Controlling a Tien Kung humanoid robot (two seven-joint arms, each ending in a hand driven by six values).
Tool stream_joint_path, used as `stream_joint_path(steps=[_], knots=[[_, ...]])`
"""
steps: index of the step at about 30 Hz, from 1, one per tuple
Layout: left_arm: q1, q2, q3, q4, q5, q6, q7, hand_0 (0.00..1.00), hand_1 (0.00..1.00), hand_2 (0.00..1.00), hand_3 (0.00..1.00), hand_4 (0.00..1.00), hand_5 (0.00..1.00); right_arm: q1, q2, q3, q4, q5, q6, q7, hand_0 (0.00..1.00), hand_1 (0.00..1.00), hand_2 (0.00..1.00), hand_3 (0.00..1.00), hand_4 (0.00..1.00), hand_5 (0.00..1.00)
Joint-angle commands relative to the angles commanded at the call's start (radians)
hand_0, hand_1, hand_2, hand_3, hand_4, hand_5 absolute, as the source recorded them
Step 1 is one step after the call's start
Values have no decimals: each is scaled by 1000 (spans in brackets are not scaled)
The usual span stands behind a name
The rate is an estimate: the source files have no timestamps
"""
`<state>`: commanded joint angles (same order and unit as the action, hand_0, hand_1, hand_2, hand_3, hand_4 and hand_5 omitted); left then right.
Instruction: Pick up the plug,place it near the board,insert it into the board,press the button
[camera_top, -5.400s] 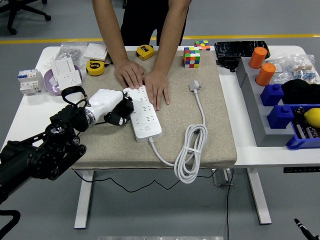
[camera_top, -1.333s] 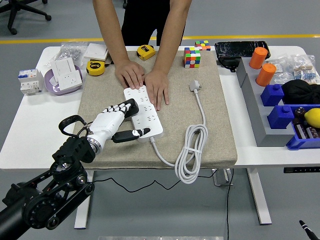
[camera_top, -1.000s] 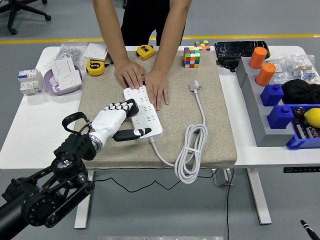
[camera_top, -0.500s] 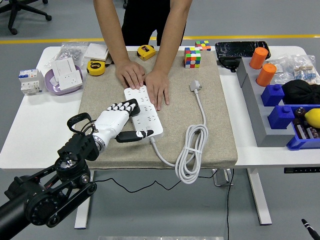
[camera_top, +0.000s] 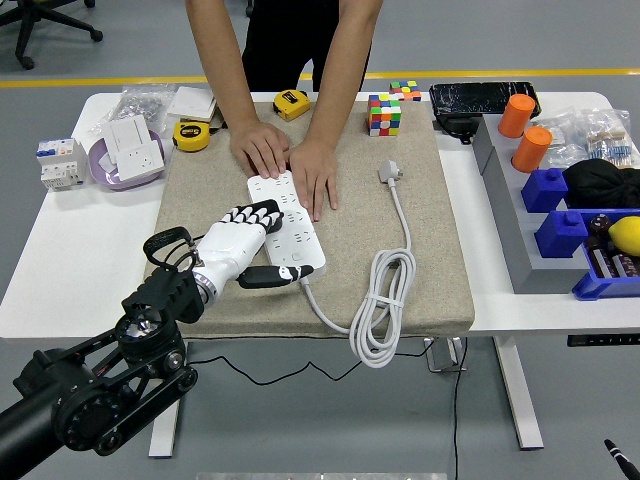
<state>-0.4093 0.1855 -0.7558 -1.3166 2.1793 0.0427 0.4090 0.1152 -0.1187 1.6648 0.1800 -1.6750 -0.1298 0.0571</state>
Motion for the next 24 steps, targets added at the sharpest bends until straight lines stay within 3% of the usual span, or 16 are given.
stream_joint_path(steps=[7,10,15,16,21,22,24], knots=[[9,7,-1,-65,-16,72,-38,998,998,998,998,998,998,-3,-1,0,0,-3,0,-1,896,873,831,852,998,998],[15,8,-8,-122,-34,112,-64,998,998,998,961,998,998,-2,-2,-1,0,-3,0,-1,897,873,831,851,998,998],[25,10,-4,-202,-94,138,-70,998,998,998,961,998,998,-2,-2,-5,0,0,2,-1,897,873,831,851,998,998],[28,11,-1,-219,-113,143,-70,881,893,877,906,901,837,-2,-2,-4,0,0,2,-1,896,873,831,850,998,998],[38,13,-1,-252,-123,144,-58,881,893,877,906,901,837,-2,-2,-5,0,2,3,-1,896,873,831,850,998,998],[40,13,-3,-255,-123,143,-54,545,619,600,880,694,368,0,-1,-5,0,3,3,-1,894,872,831,850,998,998],[43,14,-10,-262,-114,133,-40,545,619,600,880,694,368,3,-2,-8,0,3,4,-1,894,872,831,850,998,998]])
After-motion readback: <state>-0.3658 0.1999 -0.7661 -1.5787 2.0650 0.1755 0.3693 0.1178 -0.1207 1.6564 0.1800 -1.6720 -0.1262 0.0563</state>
